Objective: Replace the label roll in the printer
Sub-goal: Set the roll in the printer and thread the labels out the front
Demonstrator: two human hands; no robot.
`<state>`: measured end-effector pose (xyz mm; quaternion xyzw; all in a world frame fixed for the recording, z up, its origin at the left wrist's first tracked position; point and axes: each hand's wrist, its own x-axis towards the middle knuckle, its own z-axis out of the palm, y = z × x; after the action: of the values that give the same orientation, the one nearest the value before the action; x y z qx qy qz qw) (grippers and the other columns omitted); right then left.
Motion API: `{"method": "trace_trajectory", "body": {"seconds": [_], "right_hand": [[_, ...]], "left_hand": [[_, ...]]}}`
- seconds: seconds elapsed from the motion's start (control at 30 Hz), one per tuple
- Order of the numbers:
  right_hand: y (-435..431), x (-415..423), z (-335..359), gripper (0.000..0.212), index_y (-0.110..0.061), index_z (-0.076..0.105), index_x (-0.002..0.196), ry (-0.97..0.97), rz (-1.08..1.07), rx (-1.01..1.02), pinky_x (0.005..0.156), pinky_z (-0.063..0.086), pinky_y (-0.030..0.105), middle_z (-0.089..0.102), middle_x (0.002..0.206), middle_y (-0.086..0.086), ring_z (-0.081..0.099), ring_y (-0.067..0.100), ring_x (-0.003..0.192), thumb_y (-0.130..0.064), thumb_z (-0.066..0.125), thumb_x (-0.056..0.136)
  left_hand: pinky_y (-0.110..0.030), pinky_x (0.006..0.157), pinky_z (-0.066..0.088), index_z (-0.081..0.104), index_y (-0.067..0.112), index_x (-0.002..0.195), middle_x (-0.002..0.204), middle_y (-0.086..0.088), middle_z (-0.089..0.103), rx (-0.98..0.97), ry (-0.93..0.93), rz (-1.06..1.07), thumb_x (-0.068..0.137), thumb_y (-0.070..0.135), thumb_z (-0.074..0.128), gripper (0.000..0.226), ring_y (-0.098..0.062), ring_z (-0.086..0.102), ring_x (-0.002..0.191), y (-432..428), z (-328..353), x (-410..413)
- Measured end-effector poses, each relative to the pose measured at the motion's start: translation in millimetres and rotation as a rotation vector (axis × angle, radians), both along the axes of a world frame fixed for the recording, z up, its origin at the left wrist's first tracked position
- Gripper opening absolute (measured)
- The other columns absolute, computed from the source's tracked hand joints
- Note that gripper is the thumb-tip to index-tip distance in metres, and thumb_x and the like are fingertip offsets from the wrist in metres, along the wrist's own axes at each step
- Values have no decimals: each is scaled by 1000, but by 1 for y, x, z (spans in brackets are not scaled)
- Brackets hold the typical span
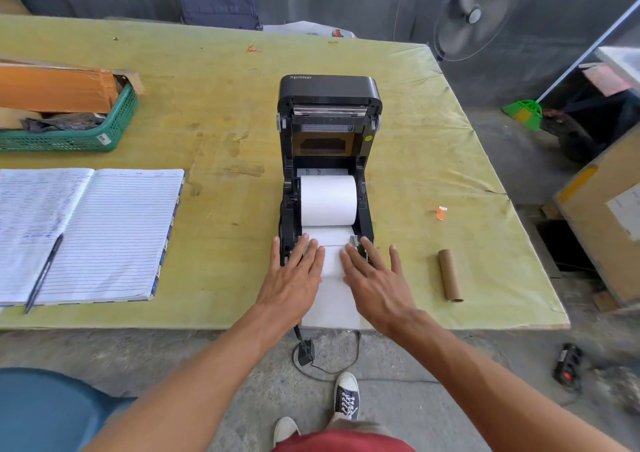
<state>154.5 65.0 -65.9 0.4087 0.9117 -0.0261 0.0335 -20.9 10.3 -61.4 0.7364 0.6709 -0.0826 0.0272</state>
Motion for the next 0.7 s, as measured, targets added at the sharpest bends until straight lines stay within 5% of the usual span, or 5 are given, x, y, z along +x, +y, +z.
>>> {"method": "trace_trajectory", "body": {"seconds": [0.13, 0.33, 0.7], "right_hand": [[6, -8, 8, 58, -11, 7, 158, -34, 4, -60, 115, -5, 65, 5, 167, 5, -15, 30, 151, -15, 31, 105], [18, -15, 24, 57, -14, 11, 158, -82, -24, -170, 115, 1, 69, 6, 167, 0, -11, 29, 152, -34, 26, 107], [11, -12, 30, 55, -13, 12, 158, -87, -36, -185, 117, 10, 63, 6, 167, 1, -3, 29, 153, -31, 27, 108]], "left_hand": [[-69, 106, -17, -1, 9, 156, 165, -10, -3, -77, 28, 1, 107, 27, 20, 56, -26, -17, 150, 12, 8, 1], [-75, 105, -10, 9, 8, 156, 165, -8, 6, -145, 34, 16, 105, 36, 23, 59, -26, -11, 151, 32, 22, 0], [-67, 113, -2, 9, 8, 156, 166, -8, 4, -117, -59, -2, 106, 30, 25, 57, -24, -7, 152, 14, 20, -12]]}}
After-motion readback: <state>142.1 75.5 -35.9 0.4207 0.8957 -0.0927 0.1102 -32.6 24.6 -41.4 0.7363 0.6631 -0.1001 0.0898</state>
